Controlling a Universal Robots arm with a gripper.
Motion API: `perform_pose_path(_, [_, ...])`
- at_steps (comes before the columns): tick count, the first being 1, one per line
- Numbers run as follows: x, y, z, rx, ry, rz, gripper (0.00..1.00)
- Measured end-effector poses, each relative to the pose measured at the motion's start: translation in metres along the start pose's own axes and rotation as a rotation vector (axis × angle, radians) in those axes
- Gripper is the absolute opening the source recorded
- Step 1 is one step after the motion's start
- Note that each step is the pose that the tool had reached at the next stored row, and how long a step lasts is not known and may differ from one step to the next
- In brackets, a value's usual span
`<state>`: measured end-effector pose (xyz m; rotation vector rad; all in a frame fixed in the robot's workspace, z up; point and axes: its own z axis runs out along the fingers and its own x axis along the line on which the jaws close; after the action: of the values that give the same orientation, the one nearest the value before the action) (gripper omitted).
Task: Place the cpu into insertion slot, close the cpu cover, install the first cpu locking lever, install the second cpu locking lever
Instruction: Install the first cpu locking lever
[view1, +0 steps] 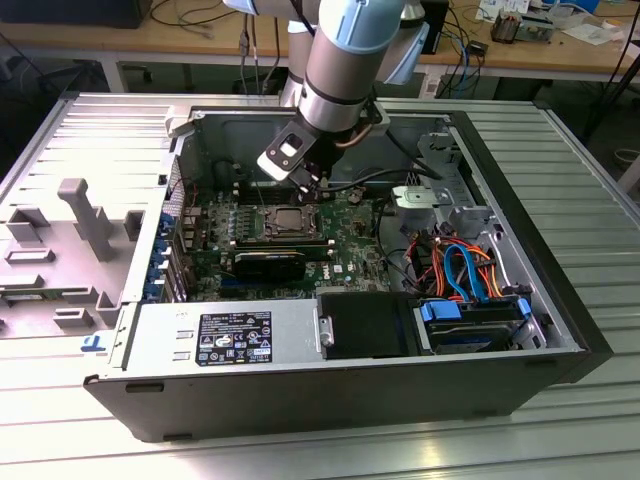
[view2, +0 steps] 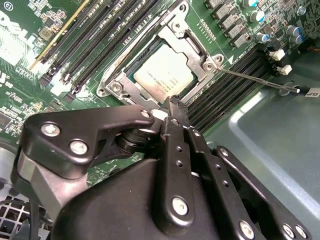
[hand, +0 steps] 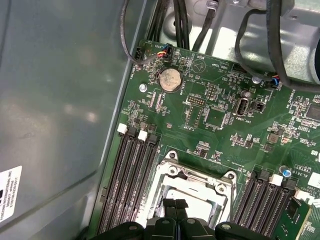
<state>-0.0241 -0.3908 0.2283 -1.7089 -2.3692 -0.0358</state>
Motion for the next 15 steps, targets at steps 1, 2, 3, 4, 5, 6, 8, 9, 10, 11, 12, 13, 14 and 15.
perform_pose_path(1, [0.0, 0.0, 0.0, 0.0019, -0.001, -0.01, 0.11])
perform_pose_path(2, [0.0, 0.0, 0.0, 0.0038, -0.0021, -0.019, 0.11])
perform_pose_path(3, [0.0, 0.0, 0.0, 0.0062, -0.0035, -0.032, 0.11])
perform_pose_path(4, [0.0, 0.0, 0.0, 0.0078, -0.0049, -0.039, 0.11])
perform_pose_path(5, [0.0, 0.0, 0.0, 0.0084, -0.0054, -0.04, 0.11])
perform_pose_path(6, [0.0, 0.0, 0.0, 0.0084, -0.0055, -0.04, 0.11])
perform_pose_path(8, [0.0001, 0.0001, 0.0, 0.0115, -0.0144, -0.039, 0.11])
perform_pose_path(9, [0.0, -0.0001, 0.0001, 0.0171, -0.0335, -0.036, 0.11])
perform_pose_path(10, [0.0001, -0.0004, 0.0001, 0.0201, -0.0463, -0.034, 0.11])
perform_pose_path(11, [0.0003, -0.0008, 0.0003, 0.0209, -0.0567, -0.032, 0.11])
perform_pose_path(12, [0.0004, -0.0011, 0.0004, 0.0243, -0.0754, -0.029, 0.11])
perform_pose_path(13, [0.0005, -0.0012, 0.0005, 0.0277, -0.0905, -0.027, 0.11])
perform_pose_path(14, [0.0007, -0.0012, 0.0005, 0.0368, -0.1229, -0.022, 0.11])
perform_pose_path(15, [0.0007, -0.0012, 0.0005, 0.04, -0.1324, -0.02, 0.11])
